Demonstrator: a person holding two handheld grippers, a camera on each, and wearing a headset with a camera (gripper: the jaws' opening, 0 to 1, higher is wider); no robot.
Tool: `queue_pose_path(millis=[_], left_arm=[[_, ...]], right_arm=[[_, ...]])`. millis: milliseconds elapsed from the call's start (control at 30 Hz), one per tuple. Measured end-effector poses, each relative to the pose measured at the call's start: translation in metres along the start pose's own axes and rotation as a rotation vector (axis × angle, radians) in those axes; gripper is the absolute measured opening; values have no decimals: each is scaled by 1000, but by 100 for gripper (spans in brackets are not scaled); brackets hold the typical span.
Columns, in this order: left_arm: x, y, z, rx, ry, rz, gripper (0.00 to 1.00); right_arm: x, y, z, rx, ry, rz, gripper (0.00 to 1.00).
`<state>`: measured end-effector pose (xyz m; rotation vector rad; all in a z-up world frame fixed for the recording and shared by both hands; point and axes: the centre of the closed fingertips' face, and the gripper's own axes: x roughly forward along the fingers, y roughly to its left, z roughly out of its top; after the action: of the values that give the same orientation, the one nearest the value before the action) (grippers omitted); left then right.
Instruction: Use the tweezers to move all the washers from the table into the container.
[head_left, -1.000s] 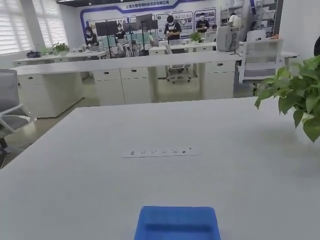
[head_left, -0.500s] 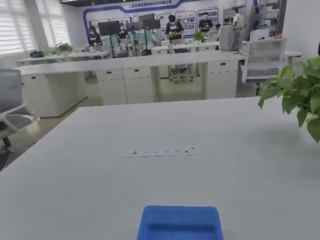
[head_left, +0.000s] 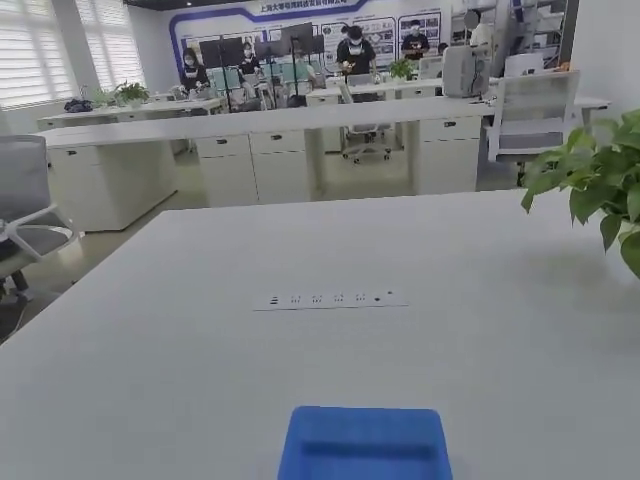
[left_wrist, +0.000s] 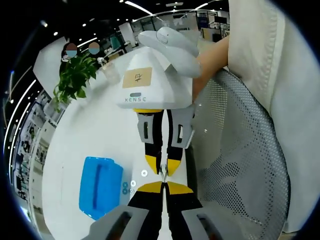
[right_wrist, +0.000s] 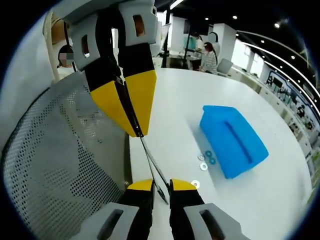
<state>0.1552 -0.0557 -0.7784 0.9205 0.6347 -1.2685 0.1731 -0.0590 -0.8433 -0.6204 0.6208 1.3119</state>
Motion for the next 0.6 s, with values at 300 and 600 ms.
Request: queue_pose_path(millis=[300, 600], left_arm=[[-4, 12, 7, 6, -10, -25, 0], [-5, 31, 7, 15, -4, -47, 0]], right_arm=[[1, -5, 7, -4, -32, -4, 6], [1, -25, 14, 92, -105, -40, 6]])
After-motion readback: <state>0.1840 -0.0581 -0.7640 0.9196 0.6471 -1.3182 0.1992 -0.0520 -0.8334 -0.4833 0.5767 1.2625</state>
